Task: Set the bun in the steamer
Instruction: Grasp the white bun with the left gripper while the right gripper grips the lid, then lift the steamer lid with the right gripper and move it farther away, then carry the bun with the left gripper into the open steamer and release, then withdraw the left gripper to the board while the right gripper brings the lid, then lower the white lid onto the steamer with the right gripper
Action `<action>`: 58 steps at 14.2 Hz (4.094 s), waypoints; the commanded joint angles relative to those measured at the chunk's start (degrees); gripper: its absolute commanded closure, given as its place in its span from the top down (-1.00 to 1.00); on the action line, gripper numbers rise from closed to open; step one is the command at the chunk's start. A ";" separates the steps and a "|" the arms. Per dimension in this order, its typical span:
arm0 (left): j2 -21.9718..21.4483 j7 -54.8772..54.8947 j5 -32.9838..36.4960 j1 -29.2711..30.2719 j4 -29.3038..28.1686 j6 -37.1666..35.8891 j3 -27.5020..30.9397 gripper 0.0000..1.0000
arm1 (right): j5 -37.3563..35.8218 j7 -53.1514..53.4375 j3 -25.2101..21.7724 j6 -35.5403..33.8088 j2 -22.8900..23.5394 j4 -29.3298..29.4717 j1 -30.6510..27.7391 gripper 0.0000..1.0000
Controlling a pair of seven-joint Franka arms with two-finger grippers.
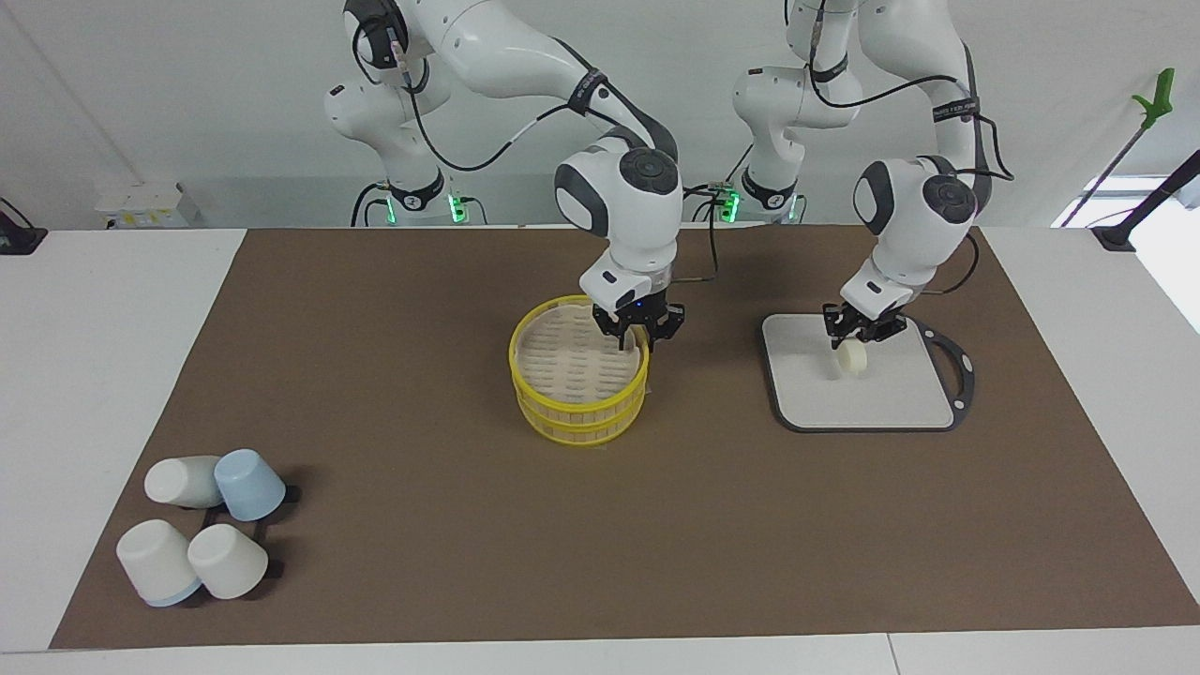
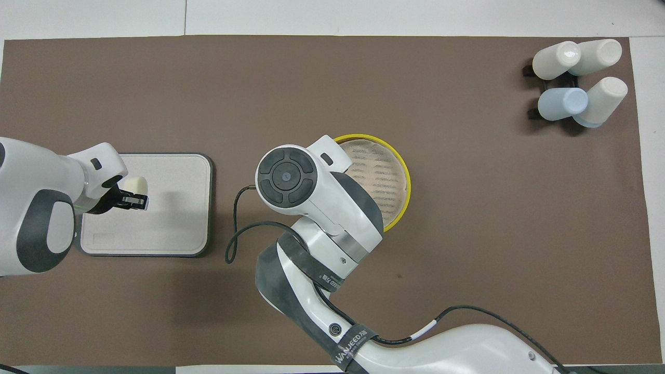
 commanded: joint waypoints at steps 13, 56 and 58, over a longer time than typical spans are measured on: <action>3.50 -41.86 -4.34 -22.17 15.58 -2.84 -1.98 -0.37 | 6.74 -39.52 -0.66 -15.62 -4.12 9.38 -29.17 -1.00; -5.97 -16.23 1.81 -3.04 21.91 -30.76 -1.02 1.00 | 1.04 -2.27 -1.10 0.37 3.26 7.10 -2.47 -1.00; -6.51 -16.05 1.90 -3.04 22.00 -32.51 -0.67 1.00 | 1.04 -2.19 -1.10 -0.59 2.74 5.61 -2.30 -1.00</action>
